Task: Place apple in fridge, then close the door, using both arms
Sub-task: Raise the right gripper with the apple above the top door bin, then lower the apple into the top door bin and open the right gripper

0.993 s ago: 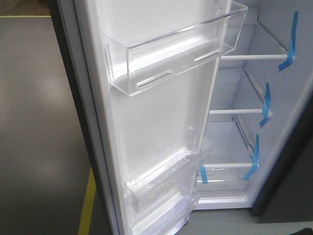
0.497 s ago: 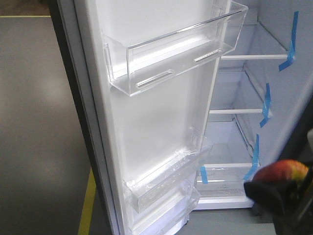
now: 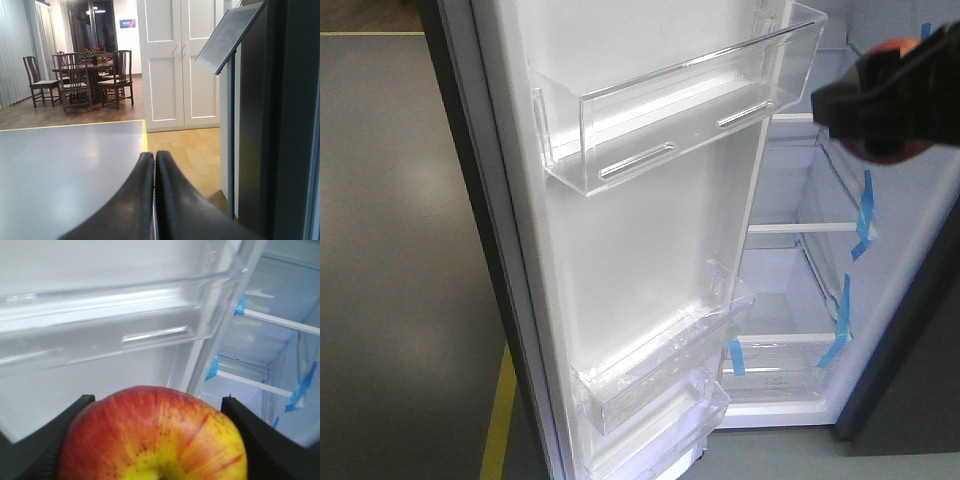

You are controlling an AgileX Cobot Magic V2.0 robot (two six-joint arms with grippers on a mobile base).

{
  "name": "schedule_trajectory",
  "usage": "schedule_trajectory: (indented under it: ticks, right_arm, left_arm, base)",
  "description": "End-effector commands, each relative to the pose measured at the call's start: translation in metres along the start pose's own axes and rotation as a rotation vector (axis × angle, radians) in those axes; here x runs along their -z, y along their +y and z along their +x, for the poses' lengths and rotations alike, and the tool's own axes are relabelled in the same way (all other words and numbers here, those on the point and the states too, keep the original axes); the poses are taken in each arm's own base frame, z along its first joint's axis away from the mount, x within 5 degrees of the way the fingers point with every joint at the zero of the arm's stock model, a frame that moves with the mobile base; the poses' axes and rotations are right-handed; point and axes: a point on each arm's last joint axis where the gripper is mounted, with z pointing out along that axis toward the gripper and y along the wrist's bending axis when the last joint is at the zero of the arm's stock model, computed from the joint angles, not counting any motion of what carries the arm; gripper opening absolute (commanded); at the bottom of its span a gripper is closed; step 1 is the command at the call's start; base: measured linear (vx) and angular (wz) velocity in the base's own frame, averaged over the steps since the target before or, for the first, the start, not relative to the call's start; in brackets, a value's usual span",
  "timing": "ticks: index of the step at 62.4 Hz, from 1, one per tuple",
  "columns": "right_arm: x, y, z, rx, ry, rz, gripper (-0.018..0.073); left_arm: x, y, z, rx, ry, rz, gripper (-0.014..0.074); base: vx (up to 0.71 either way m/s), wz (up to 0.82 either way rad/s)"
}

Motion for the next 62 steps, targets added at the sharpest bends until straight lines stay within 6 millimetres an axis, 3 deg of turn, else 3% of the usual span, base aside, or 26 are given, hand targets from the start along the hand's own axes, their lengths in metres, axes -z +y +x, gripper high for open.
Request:
schedule_trajectory:
  ticks: [1, 17, 30, 45, 62]
  right_arm:
    - [0.009, -0.015, -0.031, 0.014, -0.101, 0.009, 0.0361]
    - [-0.009, -0.004, -0.08, 0.076, -0.21, -0.17, 0.0361]
    - [-0.044, 0.002, -0.102, 0.073, -0.257, -0.216, 0.0361]
    - [-0.08, 0.012, -0.111, 0.08, -0.298, -0.282, 0.0361]
    - [-0.113, 0.015, -0.103, 0.088, -0.238, -0.285, 0.0363]
  left_arm:
    - [0.001, 0.0, -0.001, 0.013, -0.07, -0.005, -0.0006]
    - [0.001, 0.0, -0.001, 0.013, -0.07, -0.005, -0.0006]
    - [0.001, 0.0, -0.001, 0.013, -0.07, -0.005, -0.0006]
    - [0.001, 0.0, -0.001, 0.013, -0.07, -0.005, -0.0006]
    - [0.001, 0.0, -0.001, 0.013, -0.07, -0.005, -0.0006]
  base:
    - [0.0, 0.0]
    - [0.0, 0.0]
    - [0.0, 0.0]
    - [0.0, 0.0]
    - [0.0, 0.0]
